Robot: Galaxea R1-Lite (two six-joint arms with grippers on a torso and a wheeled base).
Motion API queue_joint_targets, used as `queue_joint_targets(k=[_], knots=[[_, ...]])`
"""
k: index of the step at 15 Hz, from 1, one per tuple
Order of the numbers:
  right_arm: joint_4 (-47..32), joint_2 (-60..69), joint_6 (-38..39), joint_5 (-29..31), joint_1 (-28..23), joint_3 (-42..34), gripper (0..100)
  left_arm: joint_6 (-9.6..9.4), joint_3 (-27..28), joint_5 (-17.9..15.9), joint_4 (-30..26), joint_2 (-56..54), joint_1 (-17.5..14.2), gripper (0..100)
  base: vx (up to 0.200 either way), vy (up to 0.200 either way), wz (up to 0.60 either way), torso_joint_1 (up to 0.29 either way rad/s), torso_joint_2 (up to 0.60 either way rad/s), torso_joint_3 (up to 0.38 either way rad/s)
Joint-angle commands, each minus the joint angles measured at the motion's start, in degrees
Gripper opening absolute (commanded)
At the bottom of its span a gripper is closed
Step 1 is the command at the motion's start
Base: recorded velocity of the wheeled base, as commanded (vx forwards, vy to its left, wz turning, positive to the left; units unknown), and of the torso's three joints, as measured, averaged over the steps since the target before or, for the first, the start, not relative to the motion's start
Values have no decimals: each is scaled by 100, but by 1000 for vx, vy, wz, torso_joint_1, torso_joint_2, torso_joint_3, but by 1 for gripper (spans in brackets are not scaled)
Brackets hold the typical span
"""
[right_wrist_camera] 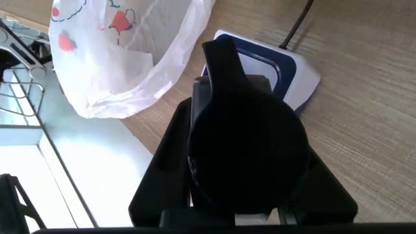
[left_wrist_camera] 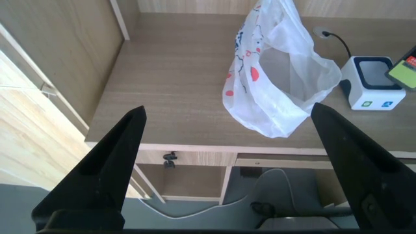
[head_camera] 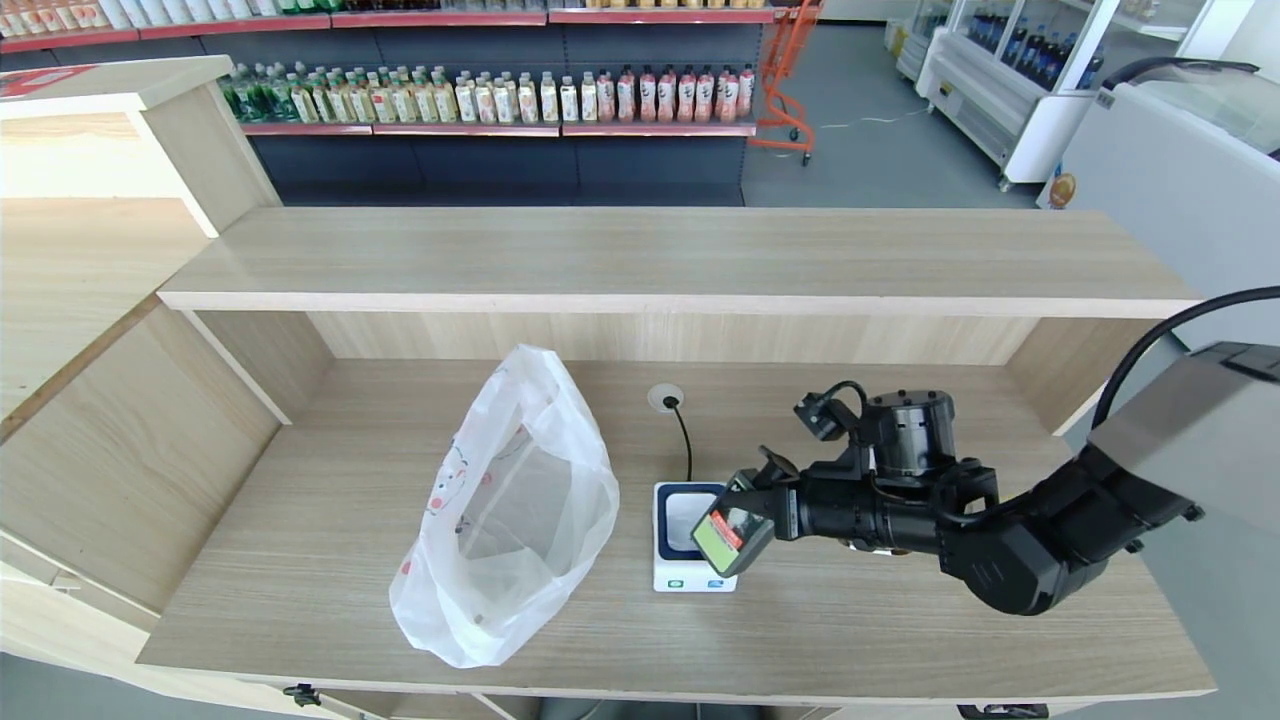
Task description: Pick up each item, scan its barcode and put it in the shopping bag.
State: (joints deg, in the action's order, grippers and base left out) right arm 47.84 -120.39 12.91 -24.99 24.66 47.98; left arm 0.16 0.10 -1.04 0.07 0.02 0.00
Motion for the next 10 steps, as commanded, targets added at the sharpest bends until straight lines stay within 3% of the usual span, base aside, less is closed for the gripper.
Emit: queue_joint_targets(k=[1, 10], knots=[[6, -213, 10, 3, 109, 176, 0, 2, -1, -2, 1, -2, 0, 100, 0, 0, 0, 0, 0, 0], [6, -538, -8, 372, 390, 589, 0, 2, -1, -2, 1, -2, 0, 100, 0, 0, 0, 0, 0, 0]])
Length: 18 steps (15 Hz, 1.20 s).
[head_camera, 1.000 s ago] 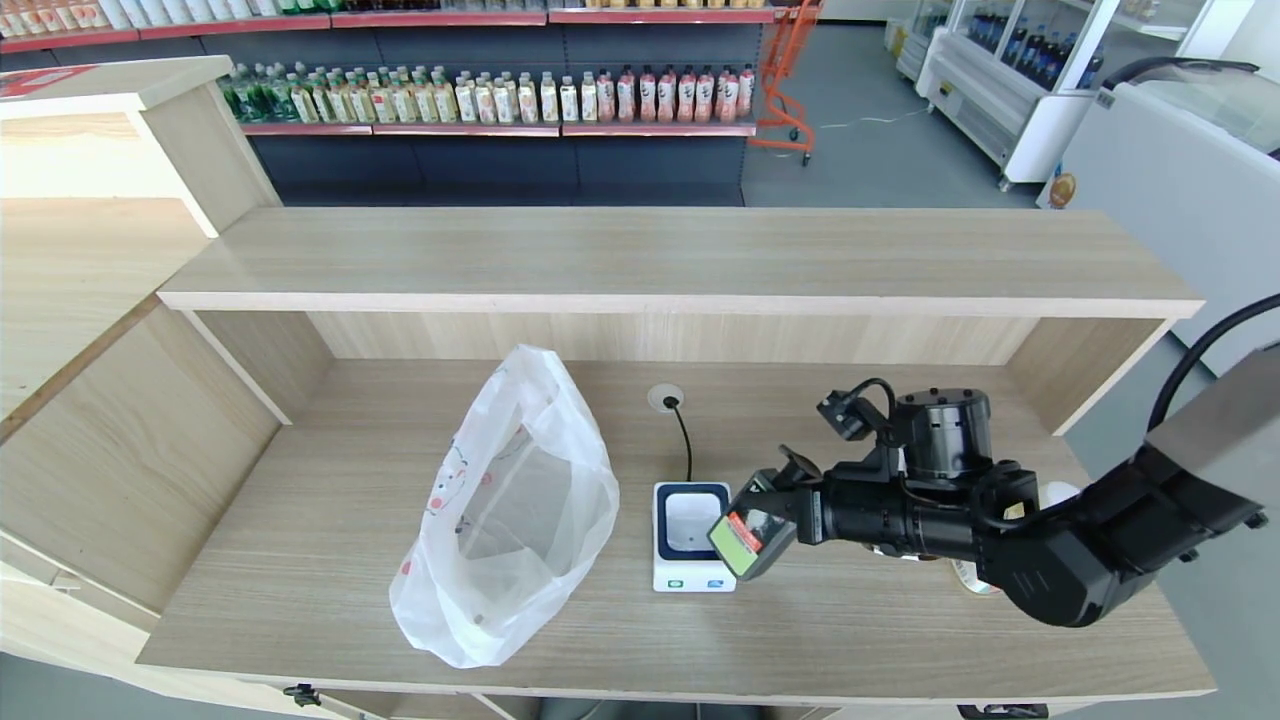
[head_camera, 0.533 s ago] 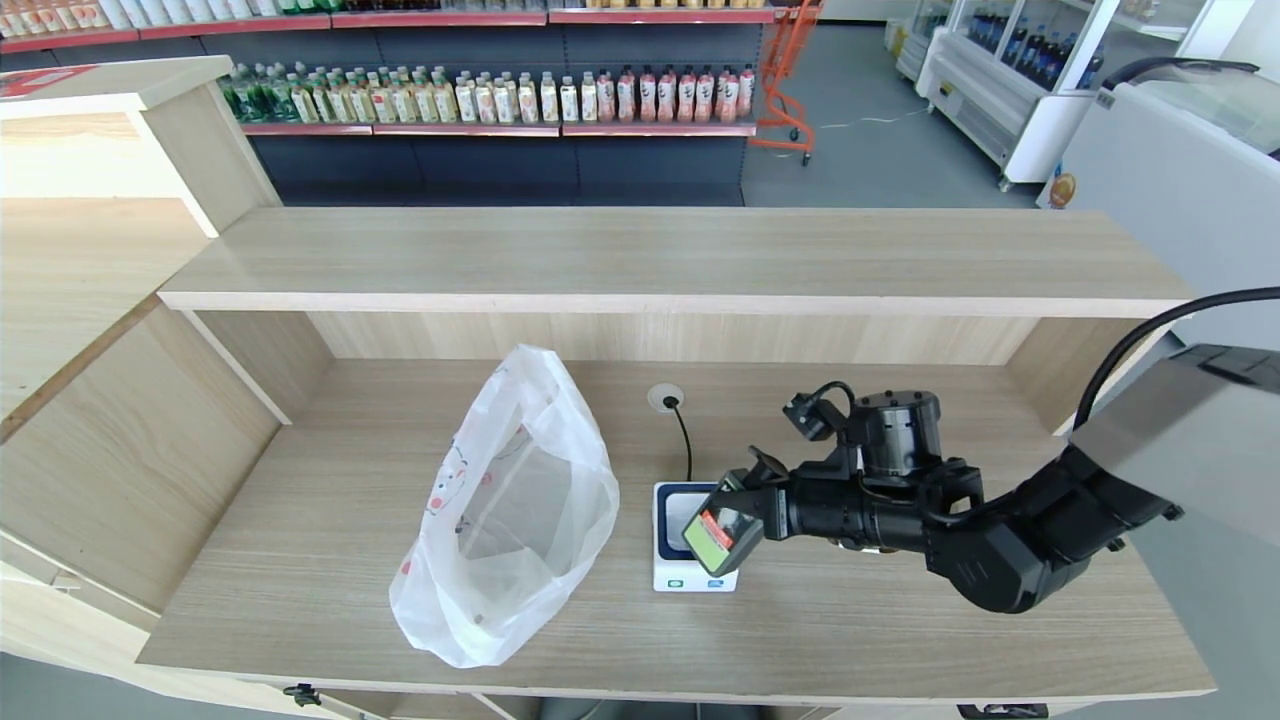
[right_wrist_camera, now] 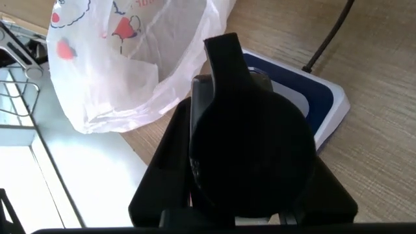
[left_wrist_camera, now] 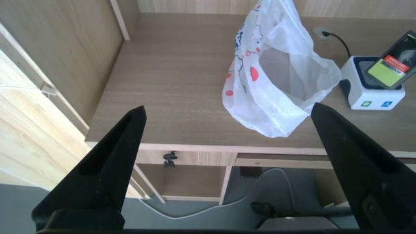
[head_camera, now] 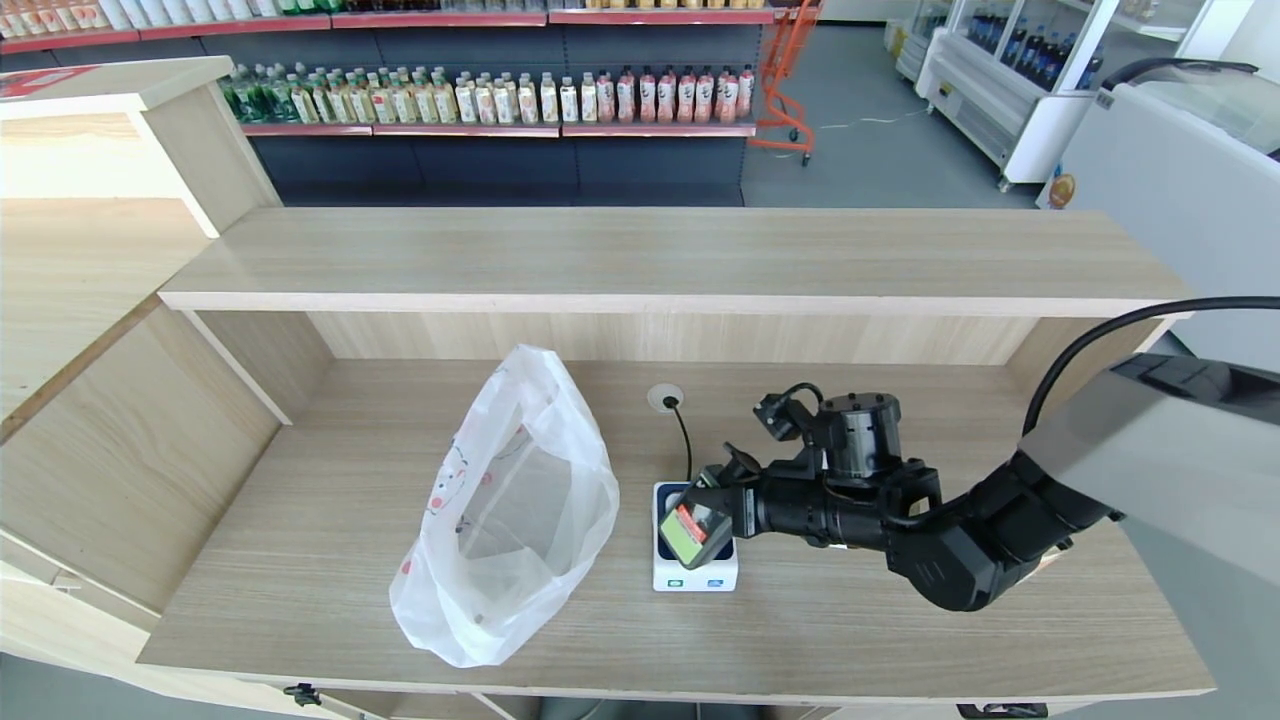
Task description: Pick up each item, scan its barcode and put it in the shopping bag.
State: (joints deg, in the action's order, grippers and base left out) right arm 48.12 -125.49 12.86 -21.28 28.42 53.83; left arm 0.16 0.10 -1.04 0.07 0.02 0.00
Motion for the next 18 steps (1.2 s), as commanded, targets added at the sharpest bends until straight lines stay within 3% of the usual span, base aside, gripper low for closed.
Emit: queue_joint_targets(k=[1, 4, 7, 8, 9, 12, 18], knots=[[-22, 7, -3, 10, 15, -4, 0, 2, -1, -2, -7, -2, 0, 100, 0, 0, 0, 0, 0, 0], [-22, 244, 67, 28, -20, -40, 0, 2, -1, -2, 1, -2, 0, 100, 0, 0, 0, 0, 0, 0], [295, 1000, 1482, 72, 85, -128, 0, 2, -1, -2, 1, -2, 0, 100, 0, 0, 0, 0, 0, 0], [286, 1229, 1447, 98, 76, -259, 0, 2, -1, -2, 1, -2, 0, 100, 0, 0, 0, 0, 0, 0], [295, 1440, 1307, 116, 59, -453, 0, 2, -1, -2, 1, -2, 0, 100, 0, 0, 0, 0, 0, 0], [304, 2046, -557, 116, -179, -1332, 0, 2, -1, -2, 1, -2, 0, 100, 0, 0, 0, 0, 0, 0], [304, 2257, -680, 116, -293, -1674, 0, -16, -1, -2, 1, -2, 0, 100, 0, 0, 0, 0, 0, 0]])
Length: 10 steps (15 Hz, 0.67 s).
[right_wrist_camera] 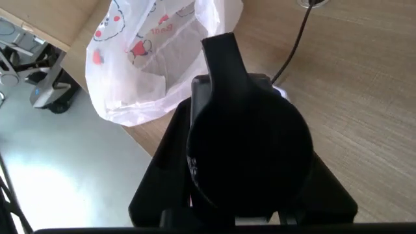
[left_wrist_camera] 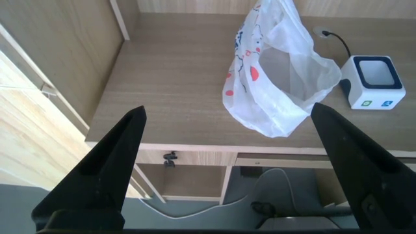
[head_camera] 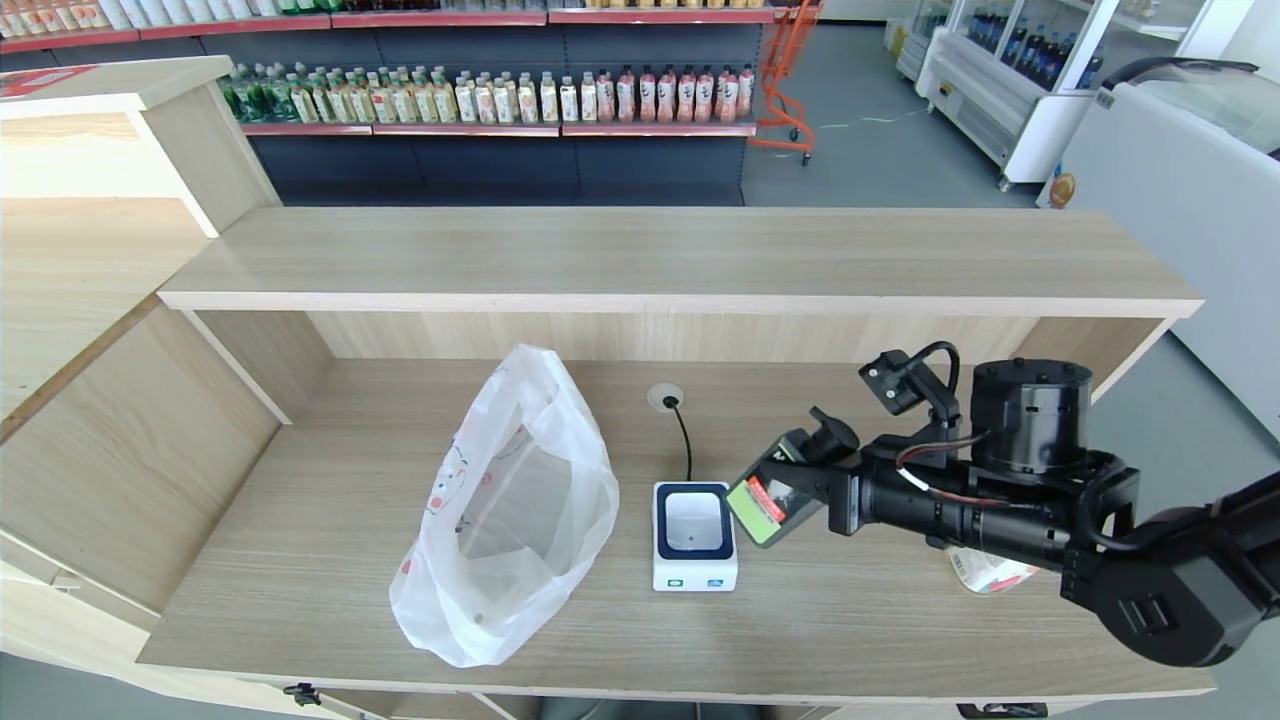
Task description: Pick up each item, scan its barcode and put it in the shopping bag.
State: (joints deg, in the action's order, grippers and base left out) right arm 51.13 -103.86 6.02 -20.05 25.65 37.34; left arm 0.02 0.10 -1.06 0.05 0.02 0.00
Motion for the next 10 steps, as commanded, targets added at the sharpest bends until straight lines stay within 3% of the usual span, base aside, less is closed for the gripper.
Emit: queue_joint_targets(k=[1, 2, 10], knots=[[3, 94, 13, -7, -16, -34, 0, 6, -1, 1, -5, -2, 0, 100, 0, 0, 0, 0, 0, 0], [3, 103, 171, -7, -16, -25, 0, 15, -1, 1, -5, -2, 0, 100, 0, 0, 0, 0, 0, 0], [-50, -81, 813, 1, 10, 353, 0, 15, -1, 1, -5, -2, 0, 100, 0, 200, 0, 5, 5, 4]])
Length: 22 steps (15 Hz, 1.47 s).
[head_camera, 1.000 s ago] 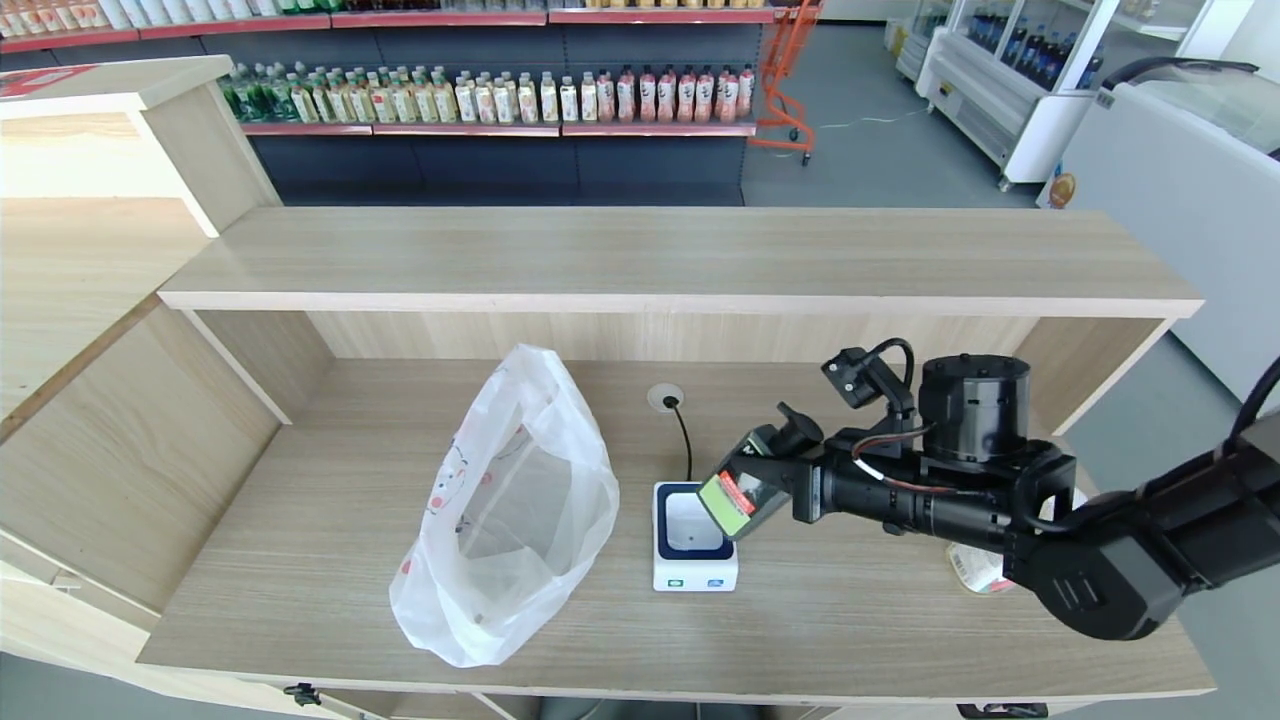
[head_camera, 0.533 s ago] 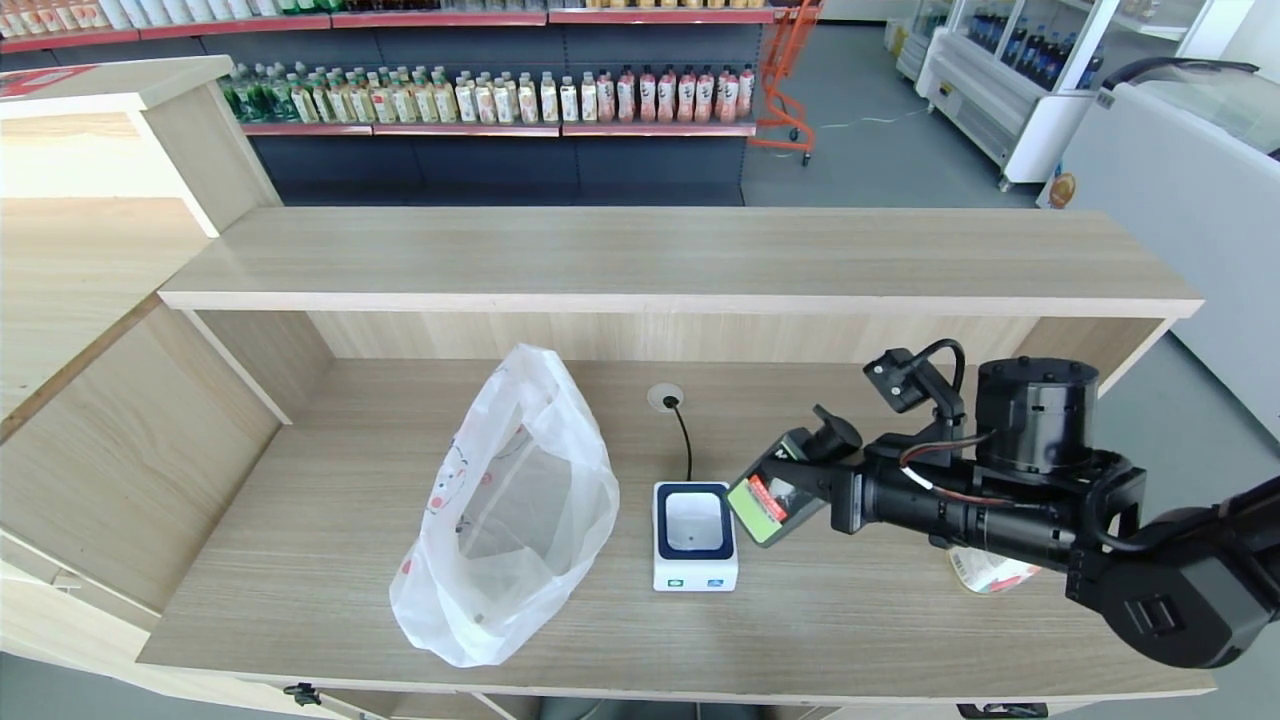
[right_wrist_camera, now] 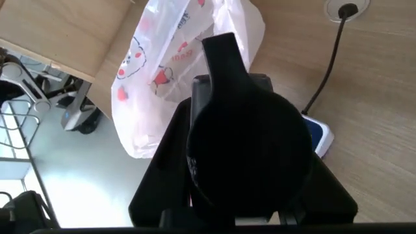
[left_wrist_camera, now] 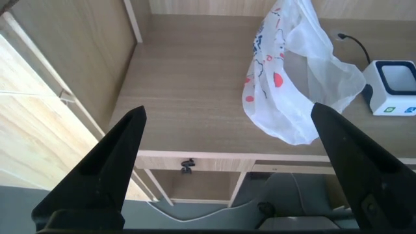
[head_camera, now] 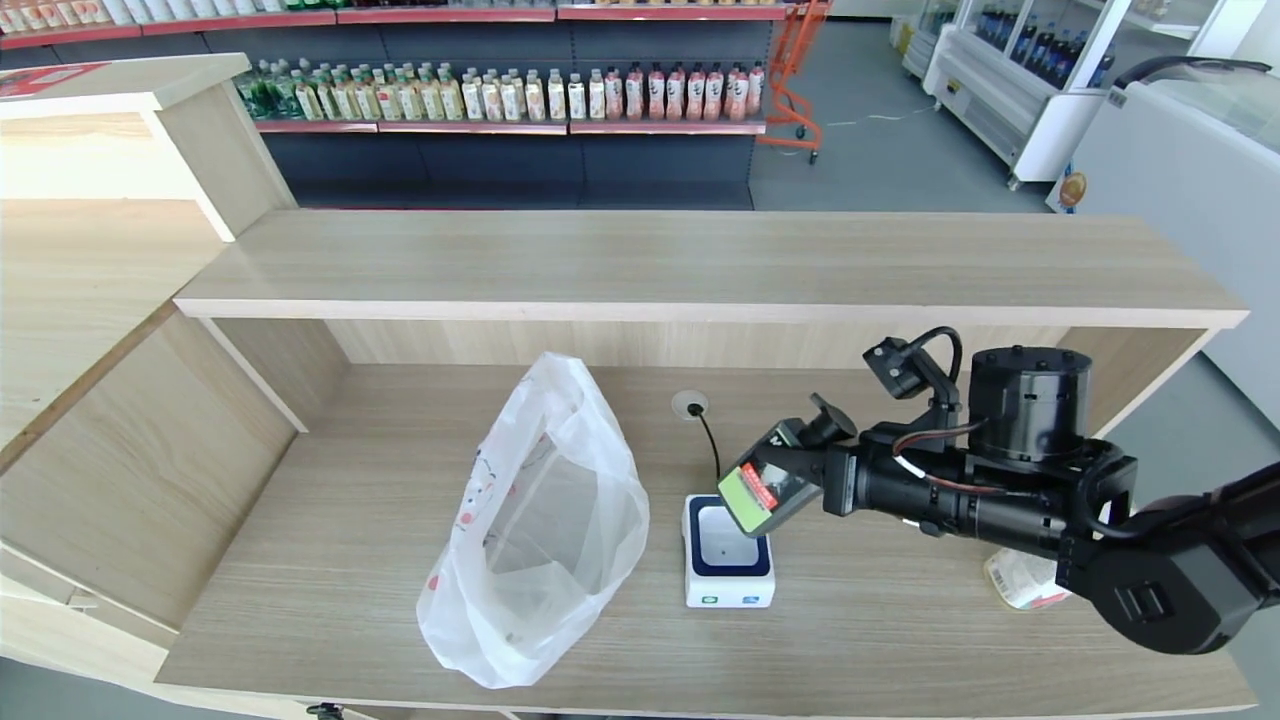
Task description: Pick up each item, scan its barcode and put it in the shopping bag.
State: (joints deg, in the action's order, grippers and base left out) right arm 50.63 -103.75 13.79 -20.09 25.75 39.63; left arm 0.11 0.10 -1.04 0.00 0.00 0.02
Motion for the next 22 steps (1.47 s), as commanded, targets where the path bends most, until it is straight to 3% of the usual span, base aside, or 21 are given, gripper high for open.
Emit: queue_joint_targets(k=[1, 4, 8, 12, 22], knots=[[-53, -128, 98, 14, 9, 238, 0, -2, -1, -2, 0, 0, -2, 100, 0, 200, 0, 2, -2, 7], [-361, -409, 98, 102, 18, 651, 0, 7, -1, -2, 9, 0, -2, 100, 0, 0, 0, 0, 0, 0], [-387, -1191, 98, 691, 159, 1293, 0, 7, -1, -2, 9, 0, -2, 100, 0, 0, 0, 0, 0, 0], [-642, -2017, 63, 726, 783, 1961, 0, 7, -1, -2, 9, 0, -2, 100, 0, 0, 0, 0, 0, 0], [-246, -3415, -1493, 735, 1257, 2927, 0, 7, -1, -2, 9, 0, -2, 100, 0, 0, 0, 0, 0, 0]])
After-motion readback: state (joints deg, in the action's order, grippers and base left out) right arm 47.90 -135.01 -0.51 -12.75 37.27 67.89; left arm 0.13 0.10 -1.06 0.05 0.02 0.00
